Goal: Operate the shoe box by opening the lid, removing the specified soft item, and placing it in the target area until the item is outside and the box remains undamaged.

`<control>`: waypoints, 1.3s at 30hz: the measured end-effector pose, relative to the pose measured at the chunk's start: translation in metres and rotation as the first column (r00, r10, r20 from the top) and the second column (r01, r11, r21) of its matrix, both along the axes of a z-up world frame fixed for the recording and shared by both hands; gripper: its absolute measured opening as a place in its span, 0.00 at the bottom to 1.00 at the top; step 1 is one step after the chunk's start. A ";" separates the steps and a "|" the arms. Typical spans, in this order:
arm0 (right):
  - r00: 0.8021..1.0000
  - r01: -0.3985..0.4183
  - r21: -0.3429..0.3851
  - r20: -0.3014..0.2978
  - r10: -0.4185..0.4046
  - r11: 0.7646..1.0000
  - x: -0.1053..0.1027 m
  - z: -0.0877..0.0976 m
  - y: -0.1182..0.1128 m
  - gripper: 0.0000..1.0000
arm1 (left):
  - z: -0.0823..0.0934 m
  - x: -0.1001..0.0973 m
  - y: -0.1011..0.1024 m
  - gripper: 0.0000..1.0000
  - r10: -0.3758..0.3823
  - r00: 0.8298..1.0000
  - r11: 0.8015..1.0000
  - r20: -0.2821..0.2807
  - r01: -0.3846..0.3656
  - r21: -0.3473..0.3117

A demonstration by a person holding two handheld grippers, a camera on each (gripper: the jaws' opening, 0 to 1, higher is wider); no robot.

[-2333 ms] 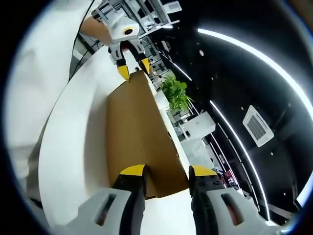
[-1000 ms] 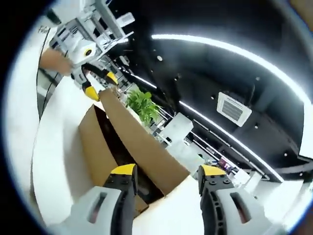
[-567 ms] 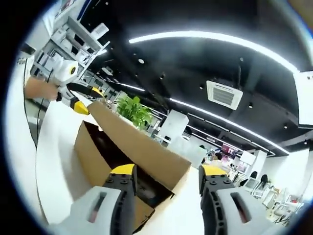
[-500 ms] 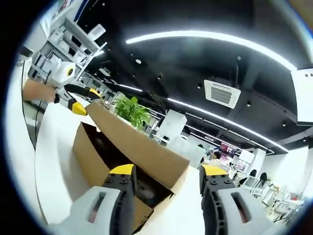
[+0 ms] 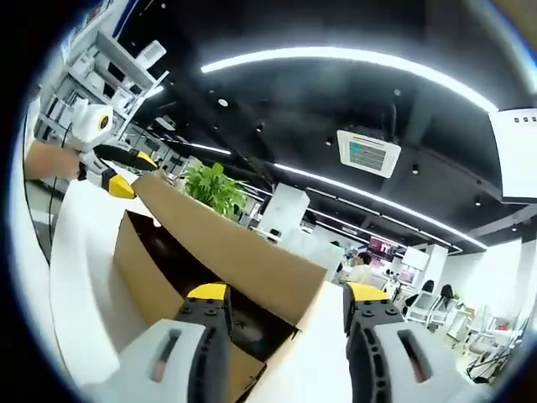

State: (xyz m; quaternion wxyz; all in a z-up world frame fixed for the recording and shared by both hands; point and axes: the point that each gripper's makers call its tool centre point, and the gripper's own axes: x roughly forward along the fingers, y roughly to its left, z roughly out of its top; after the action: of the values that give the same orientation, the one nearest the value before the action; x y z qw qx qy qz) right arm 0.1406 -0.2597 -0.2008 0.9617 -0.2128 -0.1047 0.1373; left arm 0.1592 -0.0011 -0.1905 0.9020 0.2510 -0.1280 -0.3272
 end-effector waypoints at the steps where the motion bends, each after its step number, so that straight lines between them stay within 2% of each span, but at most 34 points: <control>1: 1.000 0.000 0.004 -0.005 0.000 1.000 0.001 -0.001 0.001 0.50 | 0.000 0.000 0.000 0.55 -0.003 1.000 1.000 -0.002 0.003 -0.001; 9: 1.000 0.017 0.005 0.017 -0.017 1.000 0.005 0.002 0.004 0.40 | -0.002 -0.003 -0.005 0.53 -0.028 1.000 1.000 -0.013 0.028 -0.002; 13: 0.998 0.055 -0.017 0.025 -0.055 0.998 0.008 0.001 0.002 0.36 | -0.006 -0.004 -0.007 0.53 -0.053 0.997 0.998 -0.057 0.052 -0.024; 21: 0.997 0.074 0.014 0.029 -0.074 0.997 0.010 0.008 0.001 0.34 | -0.011 -0.009 -0.012 0.50 -0.099 0.990 0.995 -0.099 0.096 -0.030; 25: 0.991 0.114 0.019 0.066 -0.115 0.993 0.010 0.017 -0.005 0.26 | -0.012 -0.011 -0.015 0.50 -0.113 0.988 0.994 -0.104 0.111 -0.020; 27: 0.991 0.118 0.022 0.065 -0.120 0.993 0.010 0.018 -0.006 0.23 | -0.012 -0.011 -0.015 0.51 -0.110 0.989 0.994 -0.099 0.109 -0.013; 35: 0.989 0.128 0.041 0.074 -0.131 0.991 0.008 0.019 -0.011 0.20 | -0.013 -0.012 -0.015 0.50 -0.114 0.988 0.993 -0.108 0.116 0.013; 39: 0.984 0.133 0.075 0.112 -0.141 0.988 0.005 0.027 -0.016 0.20 | -0.012 -0.013 -0.014 0.50 -0.120 0.986 0.993 -0.112 0.122 0.010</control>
State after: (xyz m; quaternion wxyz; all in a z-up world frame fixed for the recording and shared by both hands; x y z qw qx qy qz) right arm 0.1455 -0.2760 -0.1740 0.9677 -0.1945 -0.1507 0.0546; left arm 0.1464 -0.0150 -0.2029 0.8841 0.2317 -0.0896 -0.3959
